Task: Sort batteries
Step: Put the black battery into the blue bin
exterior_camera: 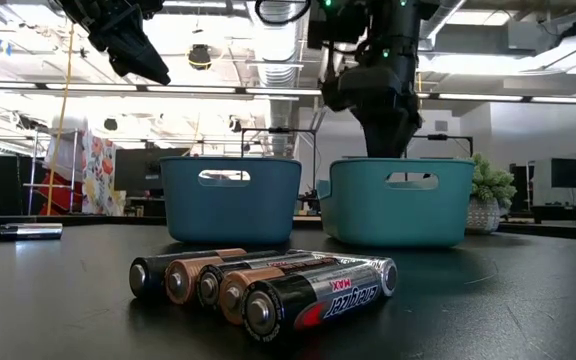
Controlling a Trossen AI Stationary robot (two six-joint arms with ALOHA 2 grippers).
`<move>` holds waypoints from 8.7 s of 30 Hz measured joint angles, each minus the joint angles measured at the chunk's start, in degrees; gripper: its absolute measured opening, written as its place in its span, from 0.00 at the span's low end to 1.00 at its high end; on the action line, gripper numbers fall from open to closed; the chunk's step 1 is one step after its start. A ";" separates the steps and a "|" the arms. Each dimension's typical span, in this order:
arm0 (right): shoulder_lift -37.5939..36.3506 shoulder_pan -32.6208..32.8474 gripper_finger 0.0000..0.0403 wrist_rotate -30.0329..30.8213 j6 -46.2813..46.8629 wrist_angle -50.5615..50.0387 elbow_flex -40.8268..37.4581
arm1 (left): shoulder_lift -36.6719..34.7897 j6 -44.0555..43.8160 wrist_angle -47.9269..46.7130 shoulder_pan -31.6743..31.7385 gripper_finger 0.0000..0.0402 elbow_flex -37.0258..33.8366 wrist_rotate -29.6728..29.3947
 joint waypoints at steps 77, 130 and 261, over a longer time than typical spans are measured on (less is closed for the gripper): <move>-52.02 28.52 0.84 28.08 33.50 17.44 -55.30 | 0.00 0.00 0.02 0.00 0.32 0.00 0.00; -29.88 -5.41 0.82 2.66 -26.88 90.69 -79.41 | 0.00 0.00 0.02 0.02 0.32 0.00 0.00; 18.99 -1.84 0.09 4.54 -15.24 17.91 25.08 | 0.00 0.00 0.03 0.01 0.32 0.00 0.00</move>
